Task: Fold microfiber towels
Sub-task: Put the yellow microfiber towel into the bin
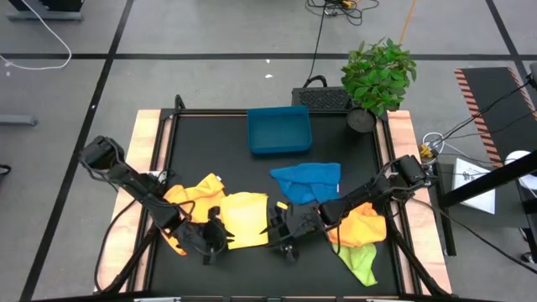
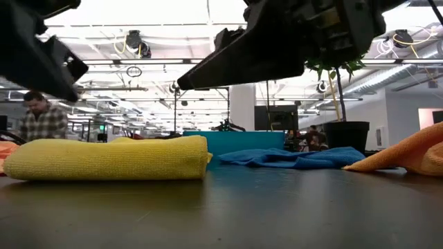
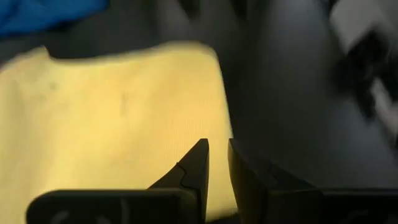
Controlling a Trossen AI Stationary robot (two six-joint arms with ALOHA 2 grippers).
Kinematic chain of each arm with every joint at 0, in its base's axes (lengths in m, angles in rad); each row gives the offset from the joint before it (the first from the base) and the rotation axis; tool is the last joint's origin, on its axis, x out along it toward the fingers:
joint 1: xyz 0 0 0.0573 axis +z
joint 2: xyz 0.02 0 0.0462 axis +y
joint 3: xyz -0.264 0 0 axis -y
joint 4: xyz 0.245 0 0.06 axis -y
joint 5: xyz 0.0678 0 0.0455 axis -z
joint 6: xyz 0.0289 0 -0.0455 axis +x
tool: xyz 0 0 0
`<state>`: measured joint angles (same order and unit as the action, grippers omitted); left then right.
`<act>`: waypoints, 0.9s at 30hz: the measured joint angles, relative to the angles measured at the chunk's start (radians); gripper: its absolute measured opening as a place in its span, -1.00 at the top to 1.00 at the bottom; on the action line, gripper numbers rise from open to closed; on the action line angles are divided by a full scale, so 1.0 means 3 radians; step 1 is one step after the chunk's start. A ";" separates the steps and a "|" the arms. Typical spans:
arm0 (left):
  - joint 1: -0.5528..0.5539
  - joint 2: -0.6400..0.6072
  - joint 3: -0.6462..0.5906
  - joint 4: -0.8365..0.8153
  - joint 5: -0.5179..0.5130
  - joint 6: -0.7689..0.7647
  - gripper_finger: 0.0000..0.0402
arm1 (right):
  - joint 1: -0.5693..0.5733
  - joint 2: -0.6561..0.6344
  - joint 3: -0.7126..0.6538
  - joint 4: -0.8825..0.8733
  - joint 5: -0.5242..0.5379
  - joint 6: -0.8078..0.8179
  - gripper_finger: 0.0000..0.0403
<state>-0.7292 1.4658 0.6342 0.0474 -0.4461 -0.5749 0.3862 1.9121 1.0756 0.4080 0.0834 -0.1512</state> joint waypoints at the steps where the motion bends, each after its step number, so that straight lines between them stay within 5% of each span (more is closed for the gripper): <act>1: 0.0000 0.0002 0.0064 -0.0181 0.0058 0.0007 0.69 | 0.0000 0.0000 -0.0022 0.0004 0.0003 0.0001 -0.03; 9: 0.0006 0.0004 0.0199 -0.0216 0.0344 0.0386 0.64 | -0.0003 0.0136 -0.0176 0.0314 0.0083 0.0121 -0.13; 21: 0.0057 0.0048 0.0199 -0.0042 0.0318 0.0658 -0.24 | -0.0010 0.0220 -0.0174 0.0522 0.0071 0.0117 -0.13; 27: 0.0109 0.0387 0.0245 0.0377 0.0206 0.0927 -0.32 | -0.0058 0.0220 -0.0173 0.0593 0.0076 0.0189 -0.13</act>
<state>-0.6965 1.5821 0.7076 0.1606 -0.3843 -0.2969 0.3689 1.9781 1.0236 0.5859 0.1060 -0.0945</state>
